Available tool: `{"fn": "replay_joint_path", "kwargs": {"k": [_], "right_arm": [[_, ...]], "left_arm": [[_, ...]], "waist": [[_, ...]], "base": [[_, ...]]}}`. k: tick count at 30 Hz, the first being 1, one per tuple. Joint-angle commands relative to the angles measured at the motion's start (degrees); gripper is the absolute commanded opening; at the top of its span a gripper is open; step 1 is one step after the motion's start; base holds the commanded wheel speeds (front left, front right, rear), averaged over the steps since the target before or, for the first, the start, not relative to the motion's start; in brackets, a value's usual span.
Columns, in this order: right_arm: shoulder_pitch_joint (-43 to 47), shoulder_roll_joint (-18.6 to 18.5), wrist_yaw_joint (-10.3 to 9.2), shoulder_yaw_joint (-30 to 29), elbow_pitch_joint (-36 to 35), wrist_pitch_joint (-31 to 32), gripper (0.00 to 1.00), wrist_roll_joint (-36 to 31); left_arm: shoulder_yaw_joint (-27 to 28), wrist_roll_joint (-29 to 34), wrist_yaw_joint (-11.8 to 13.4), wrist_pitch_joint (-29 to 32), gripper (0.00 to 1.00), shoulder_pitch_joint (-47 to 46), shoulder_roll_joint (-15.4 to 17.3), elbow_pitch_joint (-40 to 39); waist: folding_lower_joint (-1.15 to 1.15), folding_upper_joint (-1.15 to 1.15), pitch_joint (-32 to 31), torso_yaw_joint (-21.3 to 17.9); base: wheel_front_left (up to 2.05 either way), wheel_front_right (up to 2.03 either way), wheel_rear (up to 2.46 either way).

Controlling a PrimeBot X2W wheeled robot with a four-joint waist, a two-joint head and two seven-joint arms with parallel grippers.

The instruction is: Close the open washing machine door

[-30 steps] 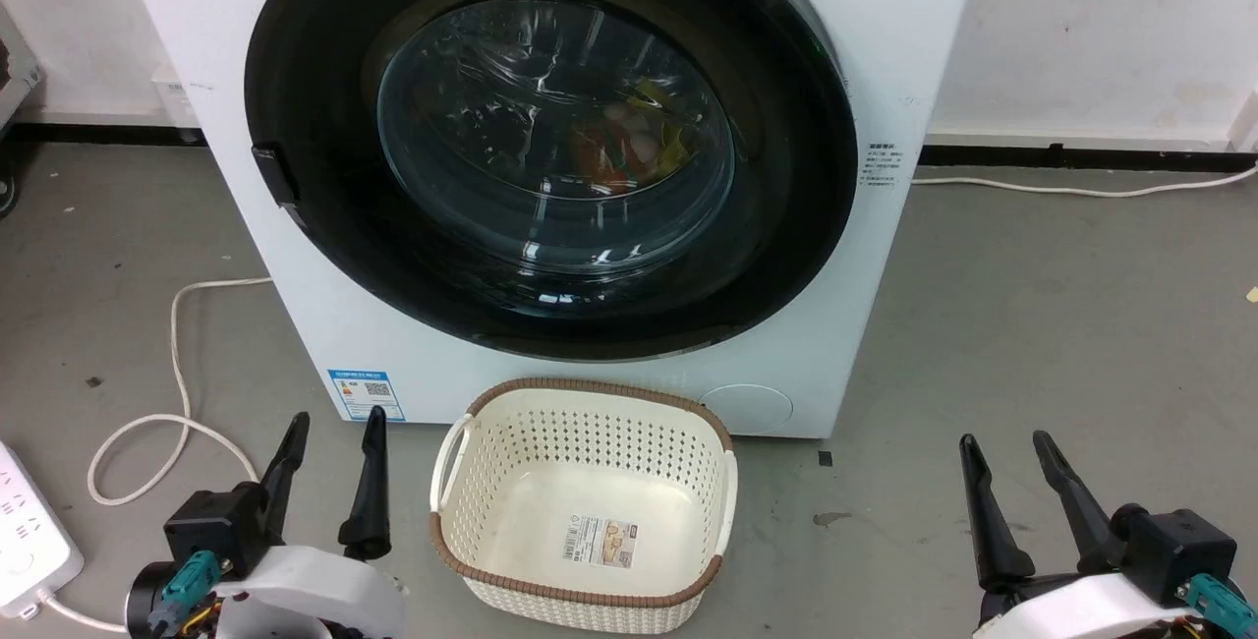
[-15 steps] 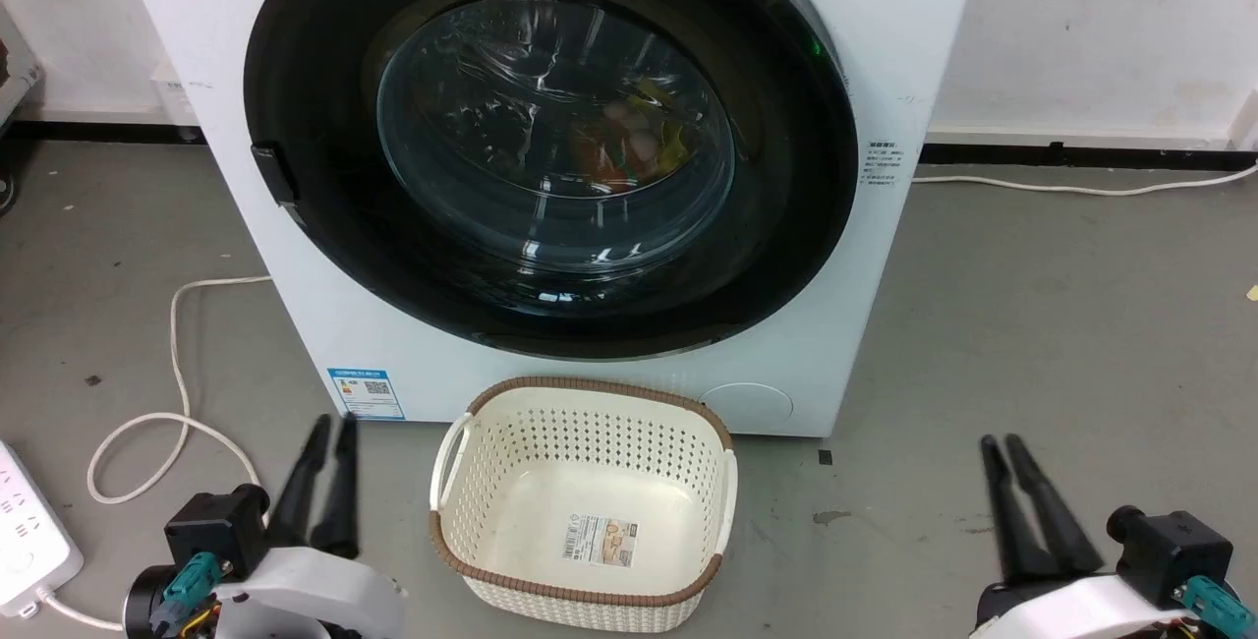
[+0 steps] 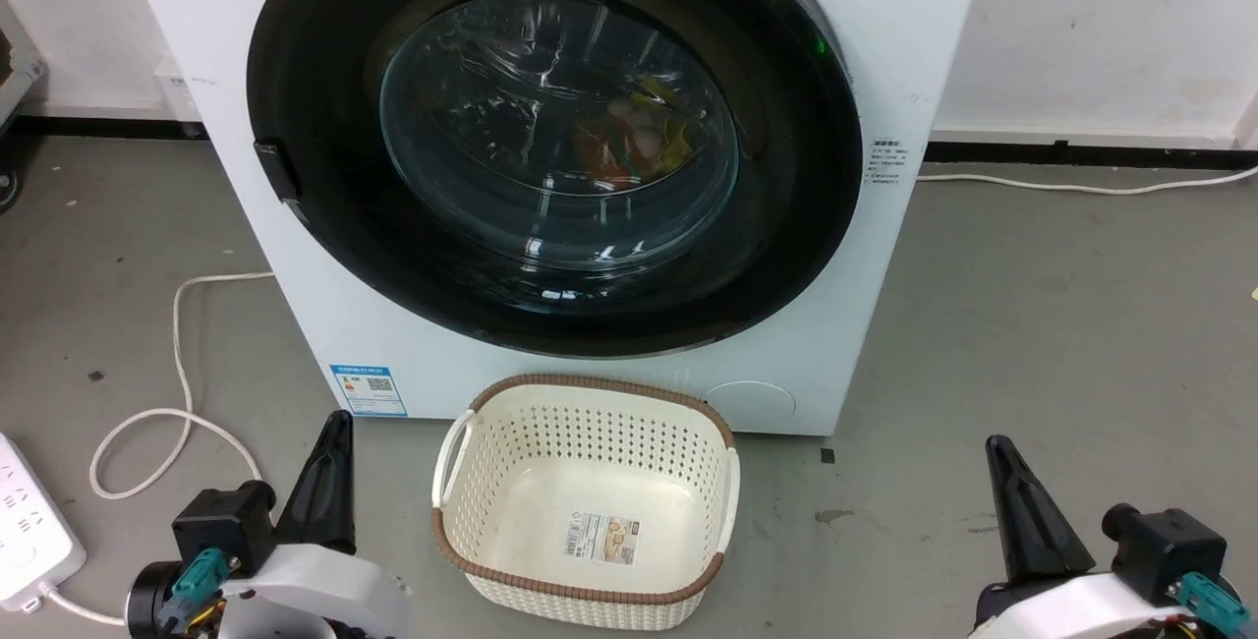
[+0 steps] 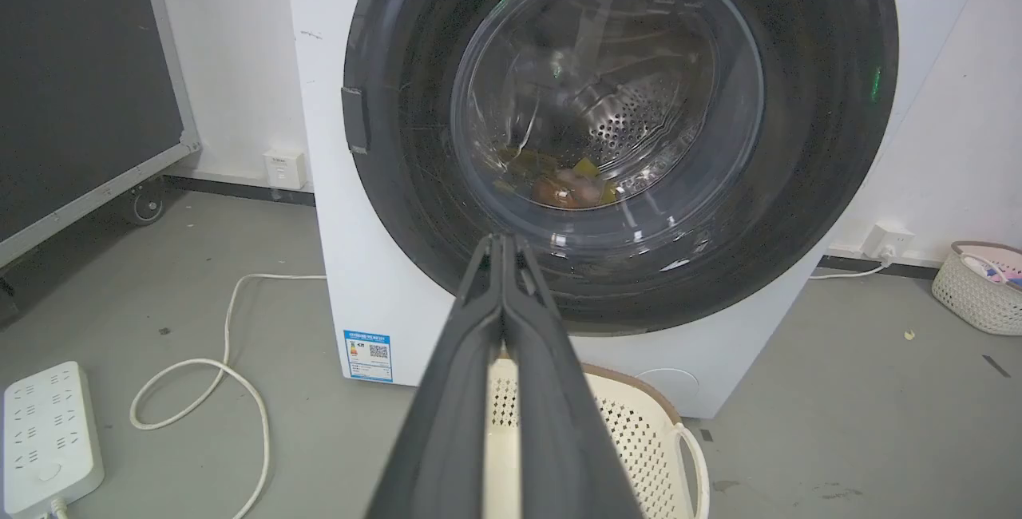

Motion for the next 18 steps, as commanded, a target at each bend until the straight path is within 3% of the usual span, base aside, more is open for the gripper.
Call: {"fn": "replay_joint_path", "kwargs": {"k": [1,18], "right_arm": [[-0.3,0.0,0.0,0.0,-0.3,0.4,0.0,-0.6],[-0.6,0.0,-0.01,0.1,-0.8,1.5,0.0,-2.2]], "left_arm": [[0.3,0.9,-0.3,0.3,0.0,0.3,-0.6,-0.4],[1.2,3.7,-0.5,1.7,0.0,0.7,-1.9,-1.5]], "waist": [[0.0,0.0,0.0,0.1],[0.0,0.0,0.3,0.5]], "base": [[0.0,0.0,0.0],[0.0,0.0,0.0]]}}
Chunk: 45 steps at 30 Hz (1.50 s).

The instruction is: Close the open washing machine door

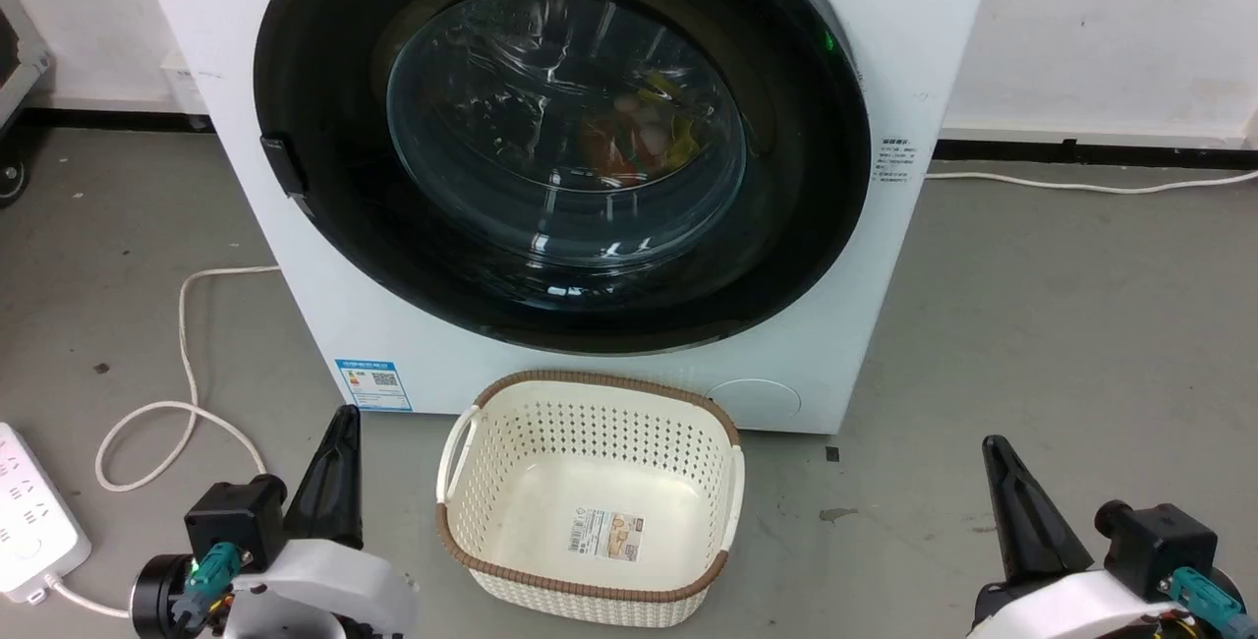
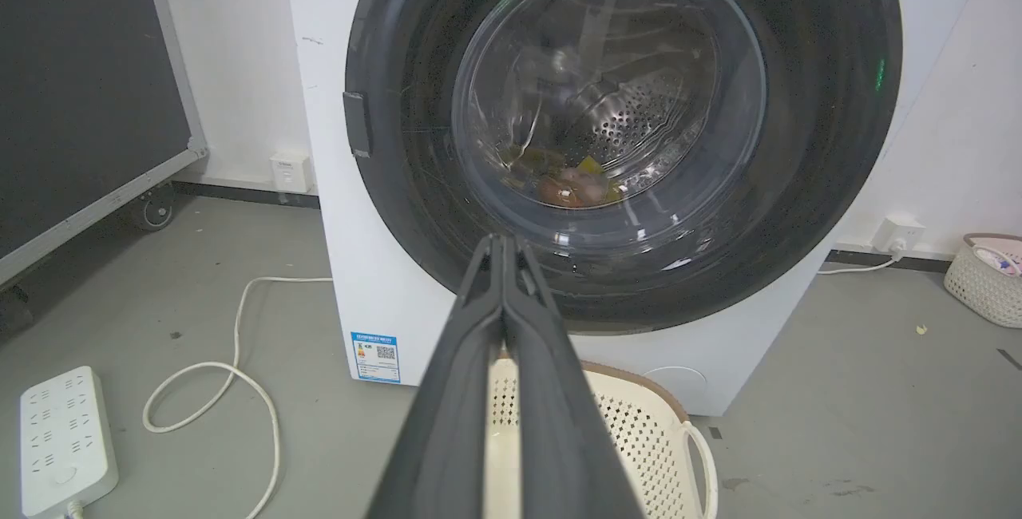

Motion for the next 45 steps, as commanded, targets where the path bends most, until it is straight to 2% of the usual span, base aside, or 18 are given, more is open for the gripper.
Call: {"fn": "replay_joint_path", "kwargs": {"k": [1,45], "right_arm": [[-0.5,0.0,-0.01,0.0,-0.4,0.2,0.0,-0.4],[-1.4,-0.1,-0.02,0.1,-1.9,3.6,0.0,-5.2]], "left_arm": [[0.3,0.8,-0.2,0.4,0.0,0.7,-0.4,-0.3],[3.0,9.6,-1.0,4.7,0.0,1.8,-4.6,-3.5]], "waist": [[0.0,0.0,0.0,0.0],[0.0,0.0,0.9,1.4]], "base": [[0.0,0.0,0.0],[0.0,0.0,0.0]]}}
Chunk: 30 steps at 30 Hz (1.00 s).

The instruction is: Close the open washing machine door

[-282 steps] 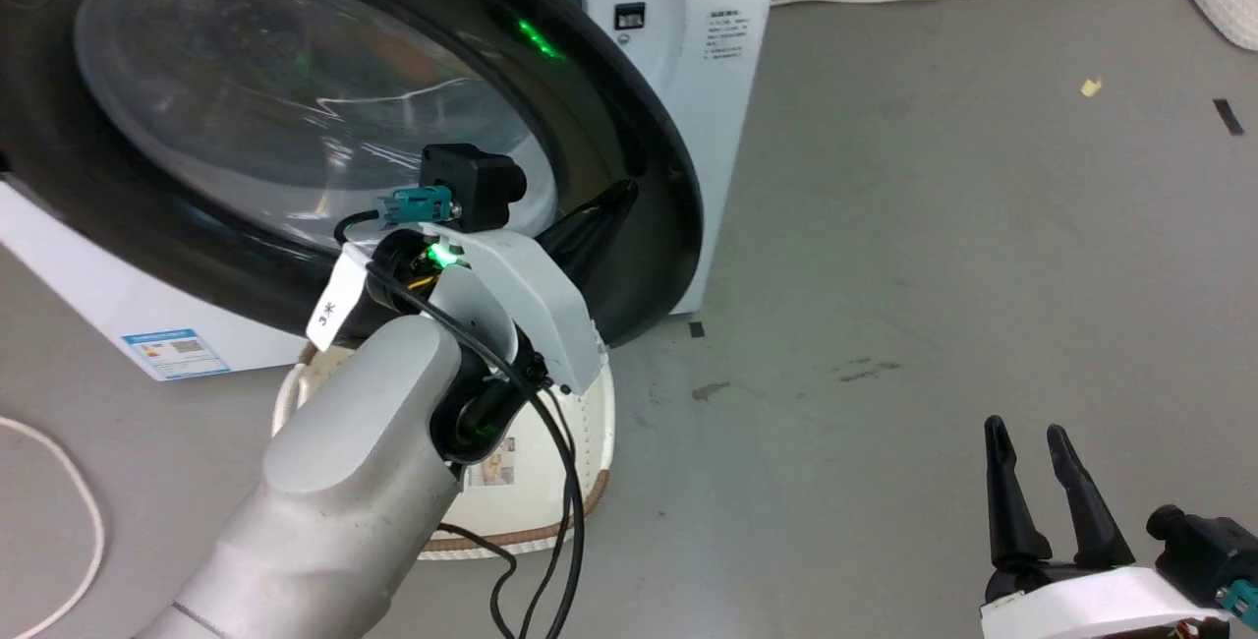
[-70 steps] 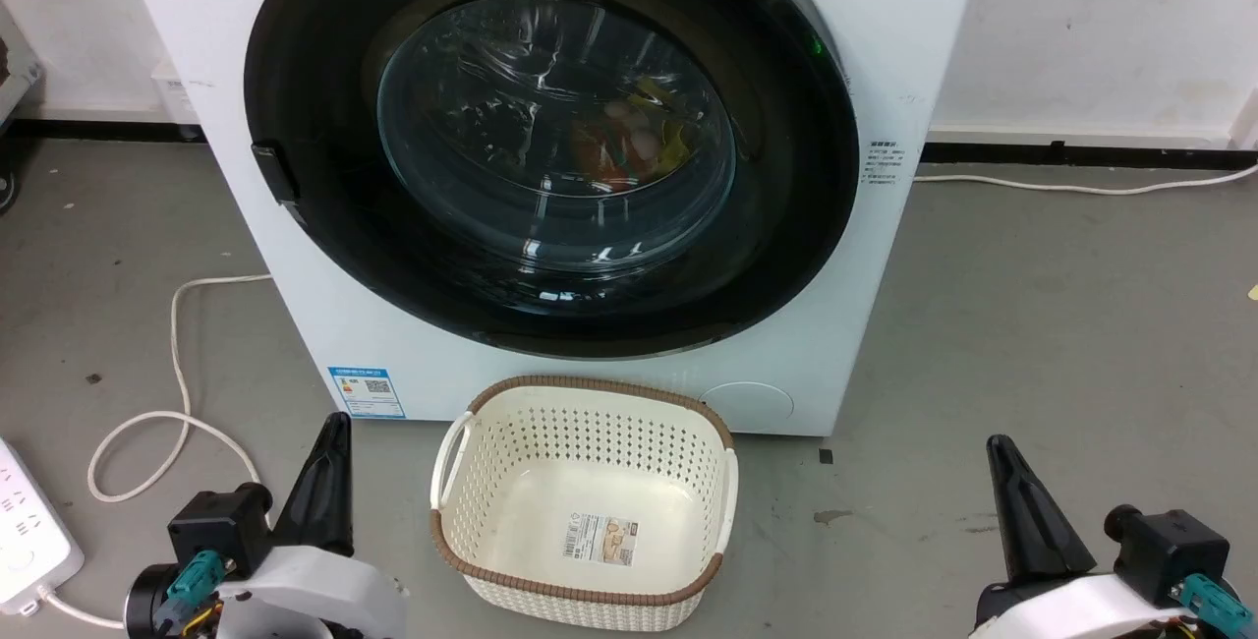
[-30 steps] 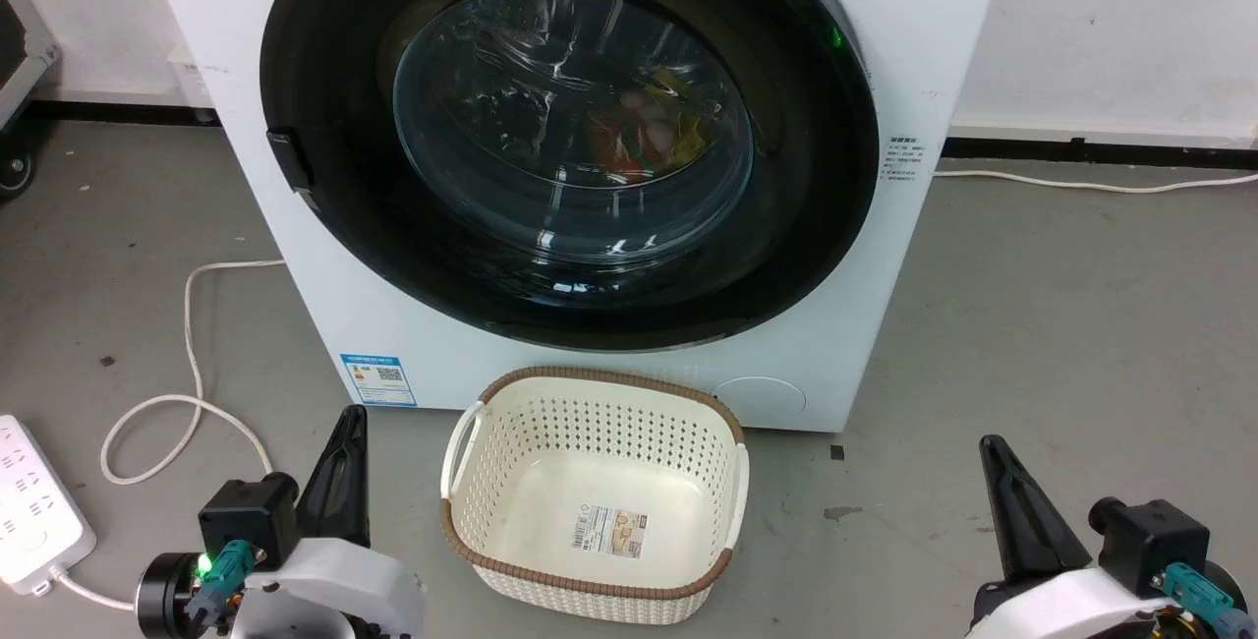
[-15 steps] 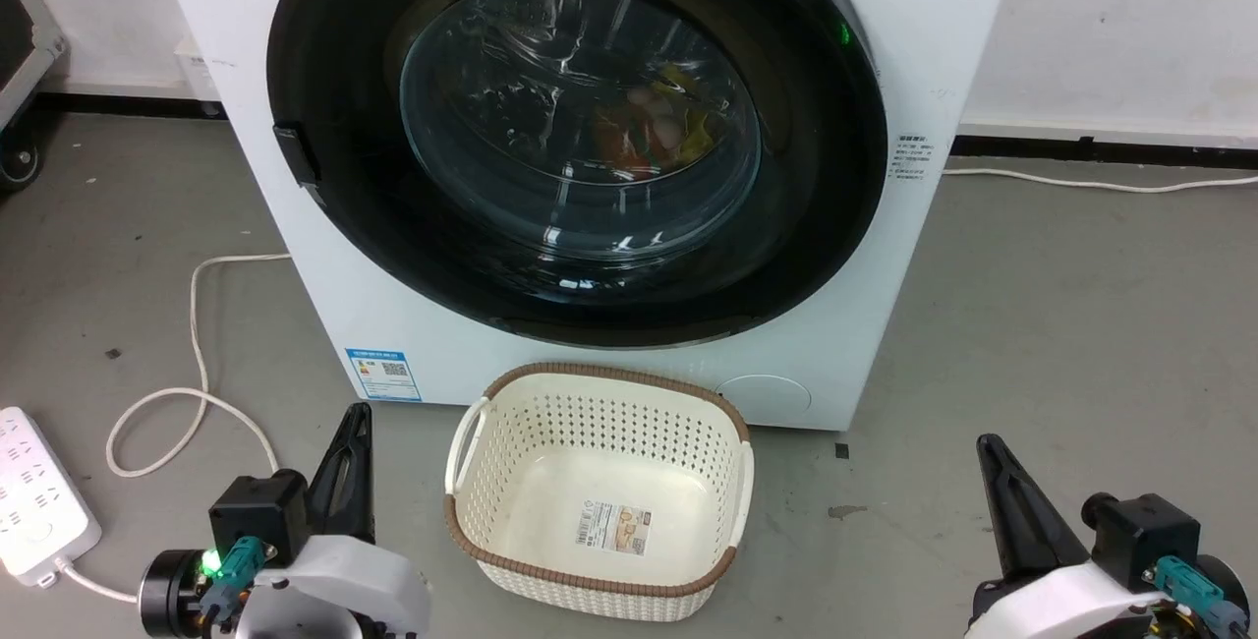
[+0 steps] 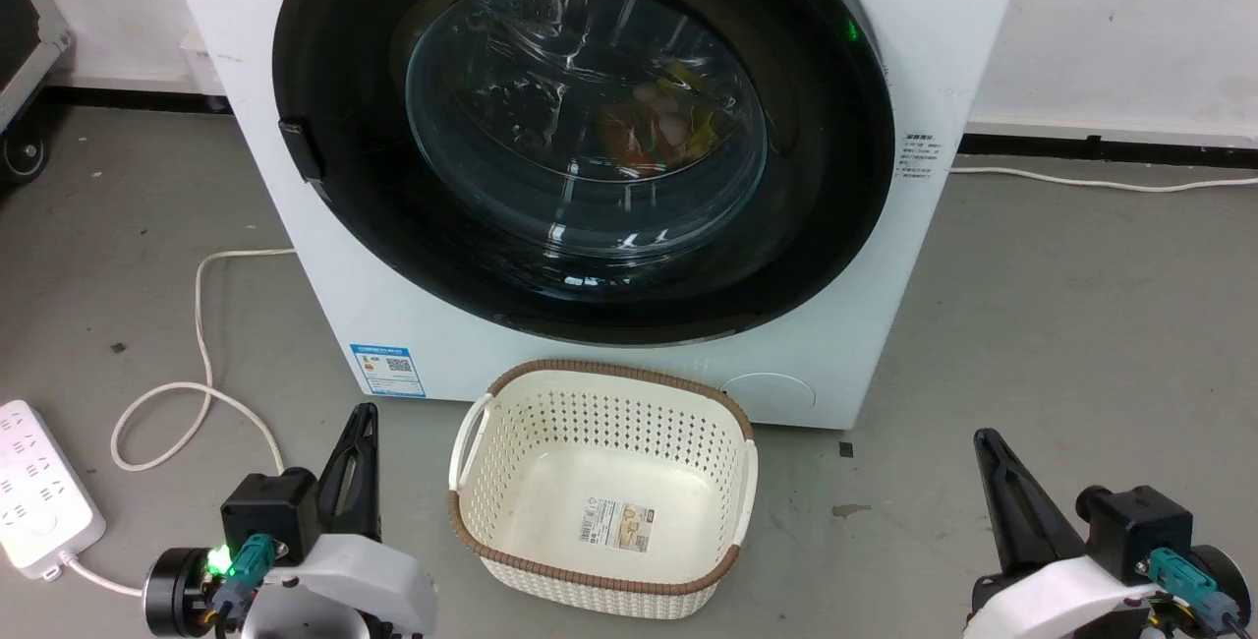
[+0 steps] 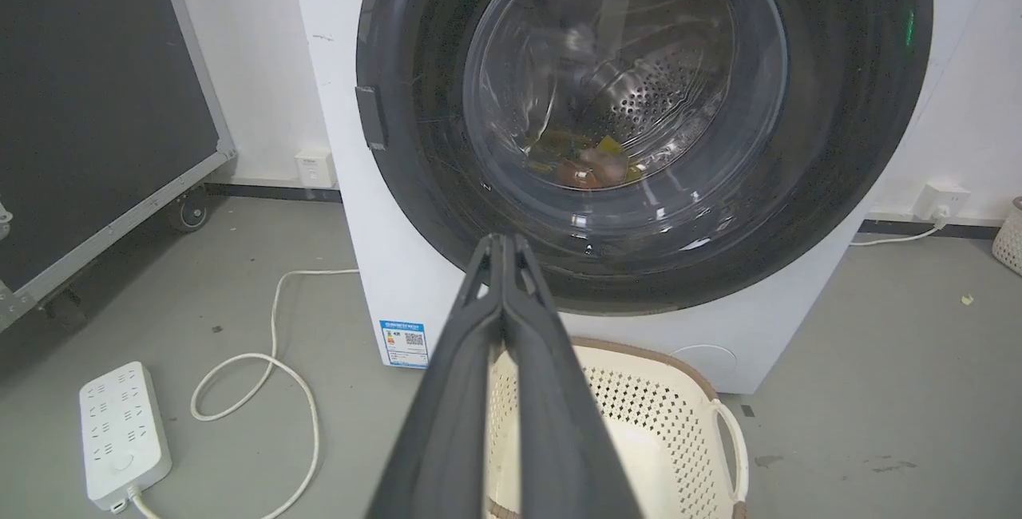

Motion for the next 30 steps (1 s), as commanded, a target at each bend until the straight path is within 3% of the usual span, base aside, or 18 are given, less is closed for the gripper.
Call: {"fn": "replay_joint_path", "kwargs": {"k": [1,30], "right_arm": [[-0.7,-0.1,-0.02,0.0,-0.5,0.1,0.0,-0.4],[-1.3,-0.1,-0.03,0.1,-1.3,2.1,0.0,-3.1]], "left_arm": [[0.3,0.9,-0.1,0.3,0.0,1.0,-0.4,-0.4],[1.9,5.9,-0.6,2.7,0.0,1.6,-2.8,-2.2]], "waist": [[0.0,0.0,0.0,0.1],[0.0,0.0,0.5,0.8]], "base": [[0.0,0.0,0.0],[0.0,0.0,0.0]]}}
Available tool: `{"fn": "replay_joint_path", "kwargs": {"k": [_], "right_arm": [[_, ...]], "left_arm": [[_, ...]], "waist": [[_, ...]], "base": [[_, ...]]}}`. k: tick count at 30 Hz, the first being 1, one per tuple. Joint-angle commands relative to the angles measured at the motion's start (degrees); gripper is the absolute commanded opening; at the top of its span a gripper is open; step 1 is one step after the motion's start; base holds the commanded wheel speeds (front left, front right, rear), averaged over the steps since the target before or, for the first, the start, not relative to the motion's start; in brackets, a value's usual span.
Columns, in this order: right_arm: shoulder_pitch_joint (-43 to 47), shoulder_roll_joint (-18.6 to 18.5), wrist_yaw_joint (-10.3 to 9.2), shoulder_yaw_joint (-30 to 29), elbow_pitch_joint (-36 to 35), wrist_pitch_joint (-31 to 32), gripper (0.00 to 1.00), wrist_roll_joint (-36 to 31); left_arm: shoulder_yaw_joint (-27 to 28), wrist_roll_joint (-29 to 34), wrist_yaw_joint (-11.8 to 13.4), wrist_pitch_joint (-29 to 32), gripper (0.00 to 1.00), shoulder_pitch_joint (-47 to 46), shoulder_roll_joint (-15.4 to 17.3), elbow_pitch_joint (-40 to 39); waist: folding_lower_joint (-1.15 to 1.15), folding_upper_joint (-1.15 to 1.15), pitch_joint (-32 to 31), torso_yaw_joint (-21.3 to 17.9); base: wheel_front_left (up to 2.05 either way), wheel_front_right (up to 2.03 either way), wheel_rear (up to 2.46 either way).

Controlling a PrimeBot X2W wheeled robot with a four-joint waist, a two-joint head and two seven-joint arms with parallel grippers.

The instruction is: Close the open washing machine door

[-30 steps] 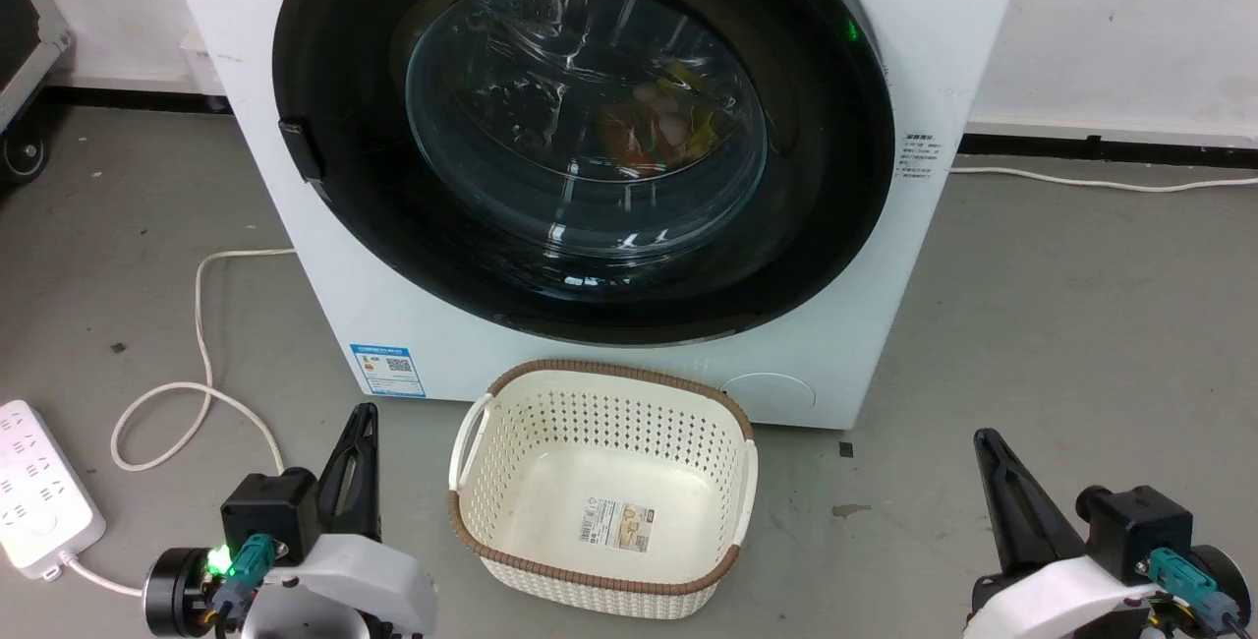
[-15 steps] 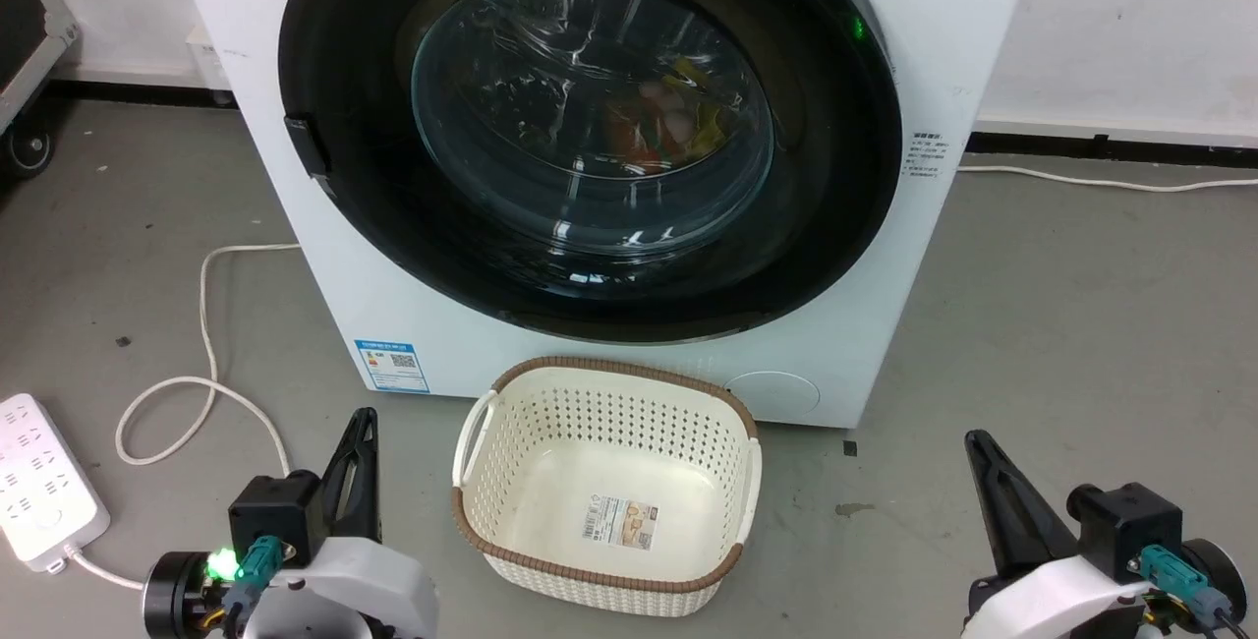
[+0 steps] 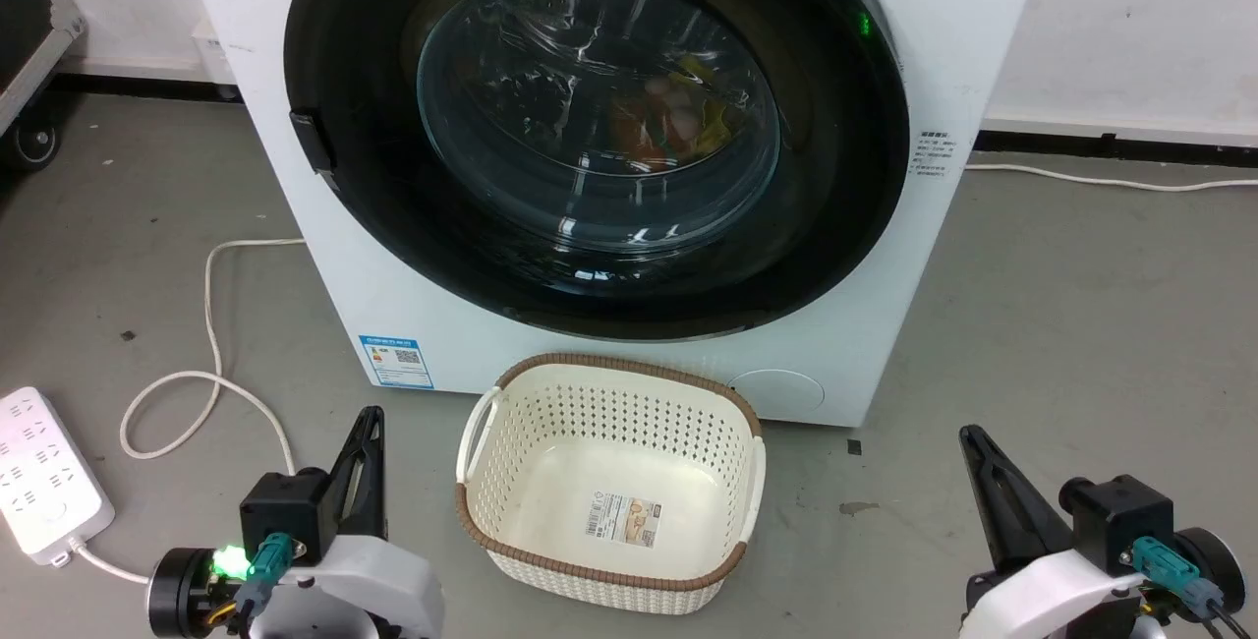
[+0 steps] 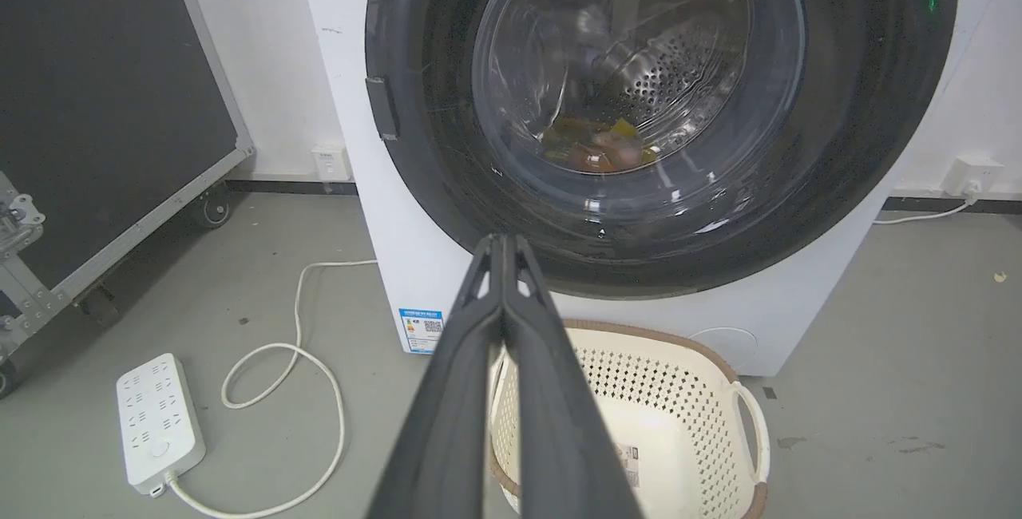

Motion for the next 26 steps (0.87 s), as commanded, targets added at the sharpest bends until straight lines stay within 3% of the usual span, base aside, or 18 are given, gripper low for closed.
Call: {"fn": "replay_joint_path", "kwargs": {"k": [1,26], "right_arm": [[-0.7,-0.1,-0.03,0.0,-0.5,0.1,0.0,-0.5],[-1.0,-0.1,-0.03,0.0,-1.0,1.1,0.0,-1.9]], "left_arm": [[0.2,0.7,-0.2,0.3,0.0,0.8,-0.3,-0.4],[1.0,3.2,-0.5,1.5,0.0,1.1,-1.5,-1.3]], "waist": [[0.0,0.0,0.0,0.0],[0.0,0.0,0.3,0.4]], "base": [[0.0,0.0,0.0],[0.0,0.0,0.0]]}}
